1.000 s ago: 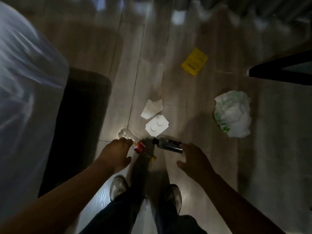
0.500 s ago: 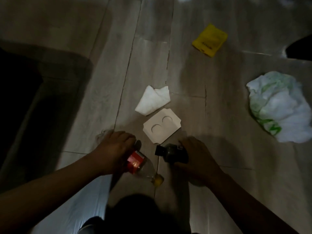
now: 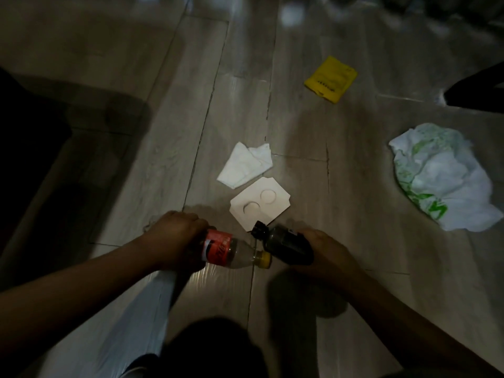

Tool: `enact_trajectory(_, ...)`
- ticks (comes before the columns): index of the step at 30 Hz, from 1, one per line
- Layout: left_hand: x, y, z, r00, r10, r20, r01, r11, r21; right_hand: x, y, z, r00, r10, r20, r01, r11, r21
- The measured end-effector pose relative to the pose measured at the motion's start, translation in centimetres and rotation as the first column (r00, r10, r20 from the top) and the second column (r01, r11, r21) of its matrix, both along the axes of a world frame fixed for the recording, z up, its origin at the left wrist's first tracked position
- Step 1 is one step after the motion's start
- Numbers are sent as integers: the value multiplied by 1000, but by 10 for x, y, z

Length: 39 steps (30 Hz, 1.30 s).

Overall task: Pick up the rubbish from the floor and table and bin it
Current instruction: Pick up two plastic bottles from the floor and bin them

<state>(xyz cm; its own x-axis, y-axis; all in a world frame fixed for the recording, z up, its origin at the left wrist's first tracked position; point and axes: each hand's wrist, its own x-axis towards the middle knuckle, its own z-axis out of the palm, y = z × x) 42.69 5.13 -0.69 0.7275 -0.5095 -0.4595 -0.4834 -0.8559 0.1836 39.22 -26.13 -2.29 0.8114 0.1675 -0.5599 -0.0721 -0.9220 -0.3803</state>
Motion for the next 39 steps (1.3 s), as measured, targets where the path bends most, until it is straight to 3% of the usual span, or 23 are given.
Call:
enact_trajectory(9, 25, -7, 48, 994, 95, -53, -97, 995, -27, 31, -10, 48, 958, -231, 173, 194, 959, 205)
enact_trajectory(13, 60, -26, 81, 975, 209, -74, -213, 976, -53, 68, -16, 90, 919, -336, 208, 261, 911, 319)
enact_trajectory(18, 103, -45, 160, 938, 347, 15, -345, 936, -72, 101, -21, 168, 846, -497, 192, 392, 825, 407)
enact_trajectory(23, 109, -61, 282, 873, 483, 66, -474, 873, -118, 102, -11, 293, 738, -661, 135, 516, 683, 517)
enact_trajectory(28, 101, -73, 429, 759, 649, -52, -643, 734, -218, 89, -6, 439, 649, -756, 88, 556, 550, 624)
enact_trajectory(35, 85, -98, 655, 766, 628, -135, -630, 694, -348, 66, -27, 672, 606, -793, 59, 548, 470, 692)
enact_trajectory(39, 78, -125, 785, 735, 647, -204, -639, 559, -529, 51, -50, 806, 540, -836, 97, 497, 409, 765)
